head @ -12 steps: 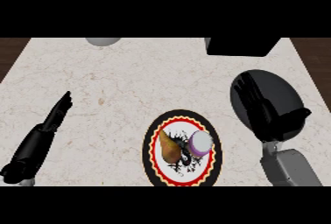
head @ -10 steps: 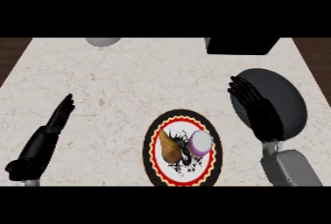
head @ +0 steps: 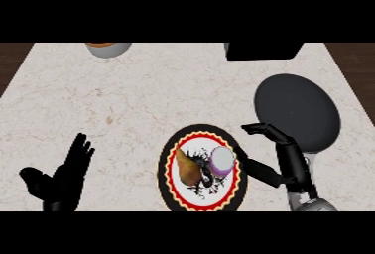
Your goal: Pick the can from the plate and place it in the pan
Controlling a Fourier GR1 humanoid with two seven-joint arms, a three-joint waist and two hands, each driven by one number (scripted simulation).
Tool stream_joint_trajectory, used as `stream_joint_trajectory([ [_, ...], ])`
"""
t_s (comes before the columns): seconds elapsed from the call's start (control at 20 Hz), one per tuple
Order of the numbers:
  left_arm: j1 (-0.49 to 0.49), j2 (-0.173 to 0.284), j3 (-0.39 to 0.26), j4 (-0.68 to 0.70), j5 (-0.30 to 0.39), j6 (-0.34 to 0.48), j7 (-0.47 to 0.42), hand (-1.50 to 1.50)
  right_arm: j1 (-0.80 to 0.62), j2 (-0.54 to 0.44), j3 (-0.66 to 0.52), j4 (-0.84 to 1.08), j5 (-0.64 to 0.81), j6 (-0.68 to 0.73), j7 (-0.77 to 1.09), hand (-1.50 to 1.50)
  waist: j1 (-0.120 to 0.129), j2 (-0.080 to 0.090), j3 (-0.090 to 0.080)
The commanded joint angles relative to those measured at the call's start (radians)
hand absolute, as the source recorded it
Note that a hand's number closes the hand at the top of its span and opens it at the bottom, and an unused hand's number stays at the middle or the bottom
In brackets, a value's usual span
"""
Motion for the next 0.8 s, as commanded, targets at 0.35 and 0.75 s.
stream_joint_trajectory([
  [0.35, -0.013, -0.067, -0.016, 0.023, -0.001, 0.05, 0.028, 0.0, 0.324, 0.05, 0.275, -0.267, 0.685, -0.449, 0.259, -1.5, 0.019, 0.009, 0.002],
  [0.75, -0.076, -0.083, -0.024, 0.043, 0.003, 0.04, 0.059, 0.0, 0.138, 0.191, 0.206, -0.365, 1.065, -0.077, 0.797, -1.5, 0.042, 0.015, 0.004],
])
